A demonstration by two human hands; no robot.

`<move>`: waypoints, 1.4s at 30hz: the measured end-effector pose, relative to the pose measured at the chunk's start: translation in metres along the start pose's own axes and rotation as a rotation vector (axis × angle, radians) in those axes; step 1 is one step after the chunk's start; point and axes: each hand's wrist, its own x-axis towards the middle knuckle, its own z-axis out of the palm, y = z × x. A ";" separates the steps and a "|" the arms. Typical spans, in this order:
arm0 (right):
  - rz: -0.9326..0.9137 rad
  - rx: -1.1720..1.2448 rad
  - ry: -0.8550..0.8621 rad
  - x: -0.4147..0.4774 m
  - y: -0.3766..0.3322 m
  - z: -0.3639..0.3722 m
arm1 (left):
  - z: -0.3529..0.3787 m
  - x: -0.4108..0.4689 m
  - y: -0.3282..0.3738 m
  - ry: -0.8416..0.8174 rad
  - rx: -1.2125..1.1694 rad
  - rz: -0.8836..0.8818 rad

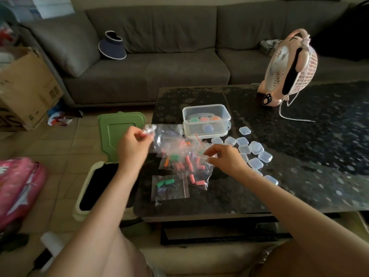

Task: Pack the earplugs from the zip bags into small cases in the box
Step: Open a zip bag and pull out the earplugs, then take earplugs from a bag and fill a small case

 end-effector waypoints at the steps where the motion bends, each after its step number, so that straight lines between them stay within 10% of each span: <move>1: -0.001 -0.049 0.006 -0.001 0.001 0.002 | -0.010 0.006 0.001 0.017 -0.024 -0.052; 18: 0.141 -0.049 0.025 0.005 0.013 0.018 | -0.052 0.076 -0.192 -0.048 0.083 -0.741; 23: 0.087 0.014 0.038 0.004 0.008 0.006 | -0.048 0.075 -0.141 -0.135 0.319 -0.490; 30: 0.060 0.333 0.008 -0.011 0.000 -0.010 | 0.000 0.015 -0.008 -0.514 0.071 0.018; 35: 0.006 0.438 -0.008 -0.022 0.005 -0.017 | 0.047 -0.038 0.022 -0.705 -0.134 0.144; 42: 0.019 0.527 -0.040 -0.029 0.008 -0.023 | 0.076 -0.060 0.019 -0.574 -0.265 0.029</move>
